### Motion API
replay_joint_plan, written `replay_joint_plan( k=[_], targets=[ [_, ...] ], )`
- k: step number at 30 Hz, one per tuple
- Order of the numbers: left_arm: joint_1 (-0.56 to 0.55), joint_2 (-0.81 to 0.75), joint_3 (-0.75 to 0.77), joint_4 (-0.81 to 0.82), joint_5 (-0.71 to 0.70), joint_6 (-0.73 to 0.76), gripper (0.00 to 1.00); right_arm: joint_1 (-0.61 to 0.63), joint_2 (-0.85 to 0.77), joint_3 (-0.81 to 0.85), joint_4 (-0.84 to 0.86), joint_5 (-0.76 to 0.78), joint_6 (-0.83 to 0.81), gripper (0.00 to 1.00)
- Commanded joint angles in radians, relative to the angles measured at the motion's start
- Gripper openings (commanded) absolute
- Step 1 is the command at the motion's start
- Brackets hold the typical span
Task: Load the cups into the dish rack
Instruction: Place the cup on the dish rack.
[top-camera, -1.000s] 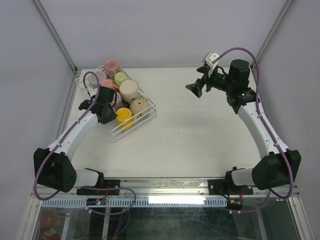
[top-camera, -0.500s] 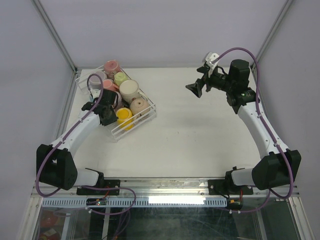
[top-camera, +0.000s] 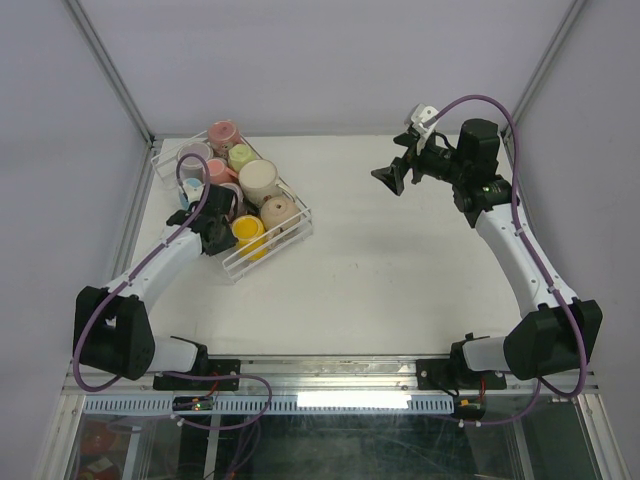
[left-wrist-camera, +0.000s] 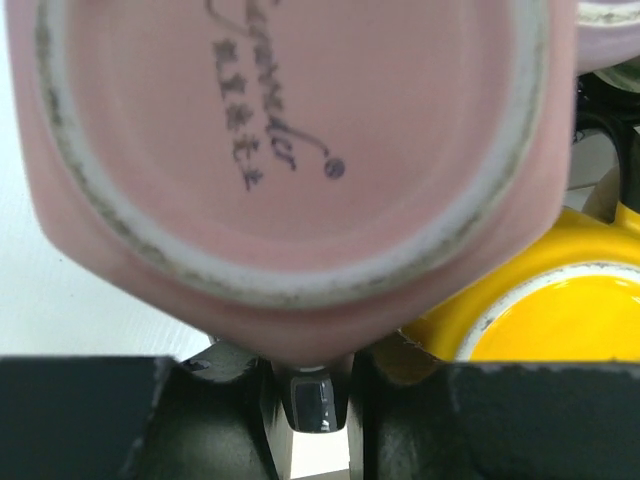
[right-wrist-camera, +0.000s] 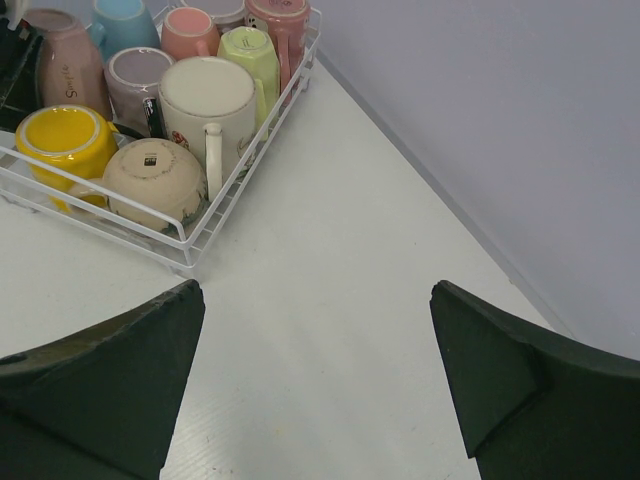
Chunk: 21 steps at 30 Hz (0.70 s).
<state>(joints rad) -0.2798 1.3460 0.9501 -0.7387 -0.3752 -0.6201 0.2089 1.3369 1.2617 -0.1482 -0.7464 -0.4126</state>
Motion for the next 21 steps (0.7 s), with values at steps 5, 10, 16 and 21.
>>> replay_joint_plan(
  k=[5,10,16,21],
  targets=[
    [-0.002,-0.036,0.003,0.094,-0.014,0.011,0.30,-0.004,-0.005,-0.001,0.027,-0.002,0.005,0.98],
    [-0.001,-0.047,0.015,0.085,-0.014,0.010,0.33,-0.004,-0.004,0.000,0.023,-0.002,0.005,0.98],
    [-0.002,-0.076,0.047,0.046,-0.034,0.012,0.29,-0.004,-0.004,0.001,0.023,-0.005,0.005,0.98],
    [-0.002,-0.087,0.041,0.086,-0.023,0.047,0.16,-0.003,-0.002,0.000,0.024,-0.007,0.007,0.98]
  ],
)
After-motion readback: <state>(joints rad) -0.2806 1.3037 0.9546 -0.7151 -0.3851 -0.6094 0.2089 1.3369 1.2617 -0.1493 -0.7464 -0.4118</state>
